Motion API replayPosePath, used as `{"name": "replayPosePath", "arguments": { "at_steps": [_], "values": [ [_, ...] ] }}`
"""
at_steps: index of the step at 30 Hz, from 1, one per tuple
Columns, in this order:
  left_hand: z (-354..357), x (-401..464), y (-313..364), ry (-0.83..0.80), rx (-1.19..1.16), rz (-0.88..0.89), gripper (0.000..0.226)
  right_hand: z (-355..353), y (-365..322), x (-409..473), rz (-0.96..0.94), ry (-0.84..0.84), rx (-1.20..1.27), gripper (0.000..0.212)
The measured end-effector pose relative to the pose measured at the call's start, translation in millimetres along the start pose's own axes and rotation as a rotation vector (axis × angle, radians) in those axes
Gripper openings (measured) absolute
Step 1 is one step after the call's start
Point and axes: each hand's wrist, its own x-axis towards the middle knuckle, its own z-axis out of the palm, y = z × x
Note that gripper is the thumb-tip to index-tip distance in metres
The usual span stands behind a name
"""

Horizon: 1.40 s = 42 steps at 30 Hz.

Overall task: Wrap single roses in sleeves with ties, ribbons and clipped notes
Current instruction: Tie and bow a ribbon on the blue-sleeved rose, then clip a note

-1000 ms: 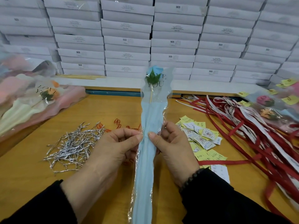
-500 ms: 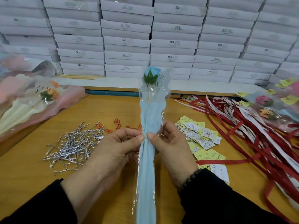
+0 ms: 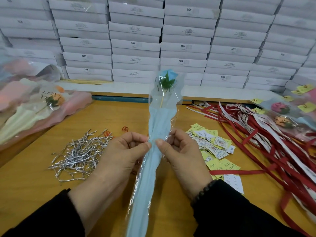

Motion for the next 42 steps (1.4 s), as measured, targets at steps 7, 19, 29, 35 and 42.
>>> {"name": "replayPosePath", "arguments": {
  "at_steps": [7, 19, 29, 35, 42],
  "values": [
    [-2.4, 3.6, -0.7, 0.055, -0.072, 0.050, 0.016, -6.7, -1.4, 1.5, 0.094, 0.005, 0.102, 0.014],
    [-0.6, 0.6, -1.1, -0.024, -0.081, 0.061, 0.007, -4.5, 0.5, 2.5, 0.168, -0.006, 0.113, 0.012],
    [-0.1, 0.7, -2.6, -0.017, -0.093, 0.036, 0.015, -4.2, 2.9, 2.5, 0.208, -0.011, 0.155, 0.012],
    [0.1, -1.0, -2.8, -0.020, -0.056, 0.009, 0.008, -5.2, 3.7, 3.2, 0.222, -0.041, 0.170, 0.012],
    [0.0, -2.0, -1.1, -0.048, -0.074, -0.028, 0.015, -3.9, 4.6, 2.7, 0.236, -0.049, 0.259, 0.011]
  ]
}}
